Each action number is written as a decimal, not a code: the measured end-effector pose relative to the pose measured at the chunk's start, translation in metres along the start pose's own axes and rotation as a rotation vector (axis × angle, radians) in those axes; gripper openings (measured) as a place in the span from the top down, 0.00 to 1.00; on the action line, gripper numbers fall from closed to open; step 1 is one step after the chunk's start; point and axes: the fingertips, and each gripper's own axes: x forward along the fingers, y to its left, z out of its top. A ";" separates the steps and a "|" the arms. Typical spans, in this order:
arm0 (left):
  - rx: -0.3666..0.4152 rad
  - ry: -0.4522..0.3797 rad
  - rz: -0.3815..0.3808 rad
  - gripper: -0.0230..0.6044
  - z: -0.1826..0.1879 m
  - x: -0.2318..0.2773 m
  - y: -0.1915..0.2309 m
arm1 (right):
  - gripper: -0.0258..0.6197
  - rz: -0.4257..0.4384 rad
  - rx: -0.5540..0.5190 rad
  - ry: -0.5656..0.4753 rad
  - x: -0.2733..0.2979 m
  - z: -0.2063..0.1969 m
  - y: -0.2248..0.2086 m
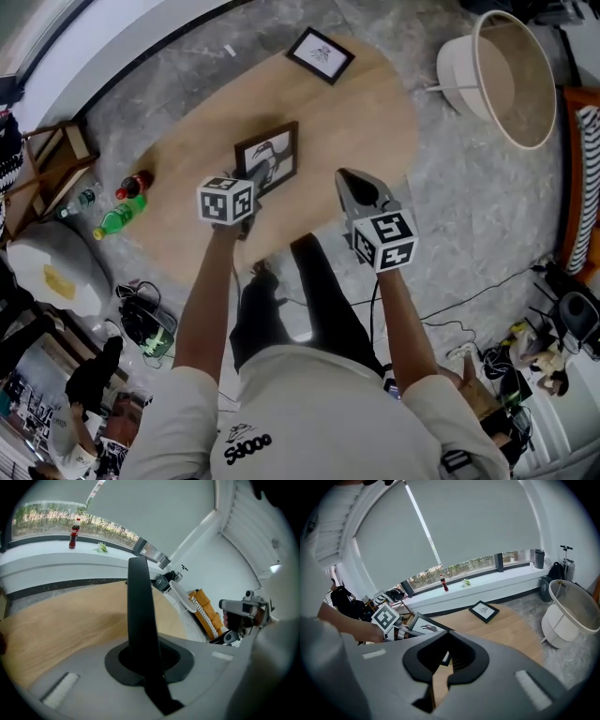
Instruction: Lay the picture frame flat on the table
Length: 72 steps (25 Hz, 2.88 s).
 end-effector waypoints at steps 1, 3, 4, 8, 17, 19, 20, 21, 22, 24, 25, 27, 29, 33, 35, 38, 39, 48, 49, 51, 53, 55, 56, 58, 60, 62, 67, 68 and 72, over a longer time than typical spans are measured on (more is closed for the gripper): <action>-0.007 0.005 -0.007 0.92 -0.001 0.002 0.000 | 0.96 0.002 -0.001 0.006 0.002 -0.002 -0.001; -0.022 0.011 -0.017 0.92 -0.002 0.007 0.001 | 0.96 0.005 -0.004 0.020 0.005 -0.005 -0.003; -0.032 0.013 -0.020 0.92 -0.004 0.009 0.003 | 0.96 0.006 -0.005 0.026 0.007 -0.007 -0.003; -0.089 0.011 -0.045 0.92 -0.007 0.015 0.007 | 0.96 0.003 0.001 0.040 0.010 -0.012 -0.004; -0.197 0.009 -0.053 0.89 -0.016 0.031 0.019 | 0.96 -0.003 0.012 0.053 0.015 -0.023 -0.005; -0.223 0.007 -0.053 0.89 -0.019 0.032 0.023 | 0.96 -0.003 0.010 0.059 0.016 -0.026 -0.004; -0.241 0.003 -0.059 0.89 -0.019 0.034 0.024 | 0.96 -0.004 0.009 0.061 0.016 -0.027 -0.004; -0.258 -0.002 -0.065 0.89 -0.019 0.035 0.025 | 0.96 -0.004 0.007 0.063 0.016 -0.027 -0.005; -0.271 -0.007 -0.071 0.89 -0.019 0.036 0.027 | 0.96 -0.004 0.006 0.066 0.017 -0.028 -0.006; -0.285 -0.016 -0.076 0.88 -0.022 0.037 0.030 | 0.96 -0.005 0.005 0.074 0.017 -0.031 -0.007; -0.287 -0.019 -0.072 0.86 -0.023 0.038 0.033 | 0.96 -0.005 0.004 0.077 0.017 -0.032 -0.007; -0.284 -0.022 -0.058 0.82 -0.026 0.039 0.037 | 0.96 -0.005 0.002 0.084 0.017 -0.033 -0.008; -0.286 -0.024 -0.040 0.80 -0.028 0.041 0.042 | 0.96 -0.005 0.000 0.087 0.017 -0.035 -0.010; -0.330 -0.010 -0.018 0.72 -0.038 0.045 0.054 | 0.96 -0.002 -0.004 0.098 0.021 -0.038 -0.010; -0.350 -0.010 -0.016 0.70 -0.043 0.046 0.061 | 0.96 0.000 -0.006 0.103 0.025 -0.039 -0.008; -0.361 -0.002 -0.001 0.65 -0.050 0.048 0.068 | 0.96 0.004 -0.010 0.108 0.028 -0.040 -0.006; -0.363 0.004 0.008 0.63 -0.053 0.048 0.070 | 0.96 0.006 -0.013 0.109 0.029 -0.040 -0.006; -0.357 0.019 0.034 0.54 -0.065 0.050 0.079 | 0.96 0.004 -0.021 0.121 0.037 -0.037 -0.006; -0.348 0.020 0.031 0.54 -0.066 0.050 0.079 | 0.96 0.004 -0.020 0.122 0.038 -0.038 -0.005; -0.330 0.024 0.028 0.54 -0.067 0.050 0.079 | 0.96 0.004 -0.019 0.126 0.040 -0.039 -0.003; -0.310 0.031 0.027 0.53 -0.069 0.049 0.079 | 0.96 0.004 -0.020 0.129 0.041 -0.040 -0.001; -0.296 0.040 0.031 0.53 -0.071 0.046 0.081 | 0.96 0.004 -0.021 0.129 0.041 -0.040 0.002; -0.292 0.044 0.036 0.53 -0.073 0.045 0.082 | 0.96 0.003 -0.020 0.128 0.041 -0.041 0.003; -0.285 0.049 0.041 0.53 -0.076 0.043 0.086 | 0.96 0.000 -0.018 0.129 0.041 -0.042 0.003; -0.286 0.049 0.034 0.53 -0.077 0.040 0.085 | 0.96 -0.002 -0.017 0.130 0.040 -0.043 0.003; -0.277 0.055 0.027 0.53 -0.079 0.036 0.085 | 0.96 -0.002 -0.018 0.131 0.040 -0.044 0.004; -0.269 0.068 0.027 0.52 -0.090 0.029 0.090 | 0.96 -0.004 -0.016 0.134 0.041 -0.048 0.006; -0.270 0.069 0.029 0.52 -0.091 0.028 0.090 | 0.96 -0.004 -0.017 0.134 0.041 -0.048 0.007; -0.248 0.096 0.049 0.52 -0.100 0.023 0.094 | 0.96 0.001 -0.021 0.132 0.040 -0.048 0.011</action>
